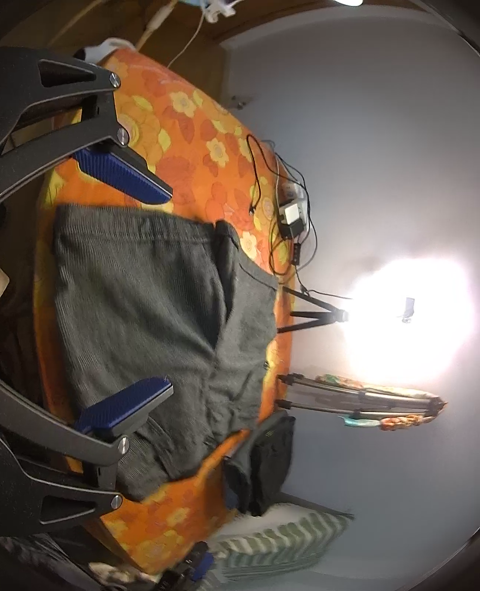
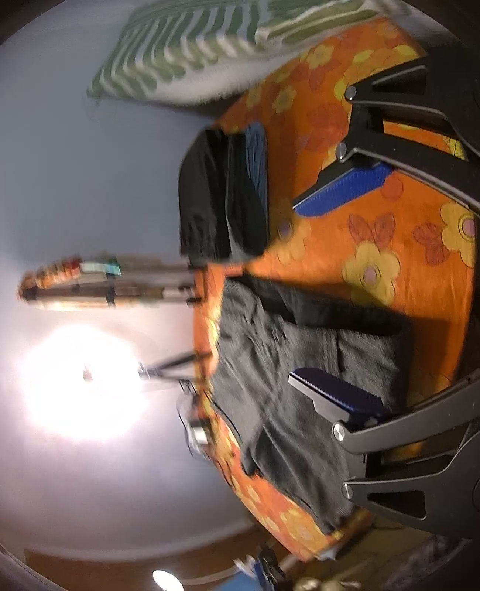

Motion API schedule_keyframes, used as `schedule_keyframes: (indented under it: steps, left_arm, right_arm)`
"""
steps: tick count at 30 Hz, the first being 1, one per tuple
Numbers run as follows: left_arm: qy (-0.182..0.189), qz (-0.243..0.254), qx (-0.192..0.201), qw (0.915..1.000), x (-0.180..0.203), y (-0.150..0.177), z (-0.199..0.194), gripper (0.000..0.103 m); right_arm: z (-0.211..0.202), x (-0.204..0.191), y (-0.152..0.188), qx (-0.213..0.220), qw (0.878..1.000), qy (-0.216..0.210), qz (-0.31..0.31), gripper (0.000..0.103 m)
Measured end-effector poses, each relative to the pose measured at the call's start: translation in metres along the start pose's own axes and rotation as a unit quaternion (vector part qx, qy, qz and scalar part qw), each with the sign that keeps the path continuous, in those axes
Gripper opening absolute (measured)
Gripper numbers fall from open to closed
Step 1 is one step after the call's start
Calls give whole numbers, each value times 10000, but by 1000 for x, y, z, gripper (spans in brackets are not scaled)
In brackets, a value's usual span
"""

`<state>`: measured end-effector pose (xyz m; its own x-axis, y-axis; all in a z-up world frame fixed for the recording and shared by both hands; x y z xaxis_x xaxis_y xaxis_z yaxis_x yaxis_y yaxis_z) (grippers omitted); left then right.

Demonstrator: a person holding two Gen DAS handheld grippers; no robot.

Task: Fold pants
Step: 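Move both tools to the trouser hem, right tool toward the leg end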

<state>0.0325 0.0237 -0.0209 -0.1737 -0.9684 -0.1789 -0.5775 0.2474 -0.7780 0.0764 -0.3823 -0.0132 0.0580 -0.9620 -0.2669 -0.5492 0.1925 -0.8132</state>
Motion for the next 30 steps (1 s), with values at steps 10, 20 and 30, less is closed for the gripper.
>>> schedule_keyframes:
  steps: [10,20,30]
  left_arm:
    - [467,-495,-1048,9922,-37,59,23,79]
    - [778,27,-1523,9853,-20,92,35,62]
    - [675,151,-1678,9834,-24,93,56,55]
  right_arm:
    - [21,-46,56,-1254,9785,-811,-1421,72]
    - [34,-57,87,-1672,9527,-1165,-2254,65]
    - [52,-89,119,-1934,9214,-1286,-3117,53]
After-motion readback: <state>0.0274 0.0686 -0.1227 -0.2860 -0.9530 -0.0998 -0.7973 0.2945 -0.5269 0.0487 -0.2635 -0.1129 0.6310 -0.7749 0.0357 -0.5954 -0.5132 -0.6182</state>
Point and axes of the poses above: each gripper's, at about its wrist camera, not at the fingertips, and z roughly the way its jaws point, x to its right, y to its underside, the point moved 3 cm from there along z, roughly the way its jaws point, and after that the axes turned 15 degrees about z, right-handed, at the moved point
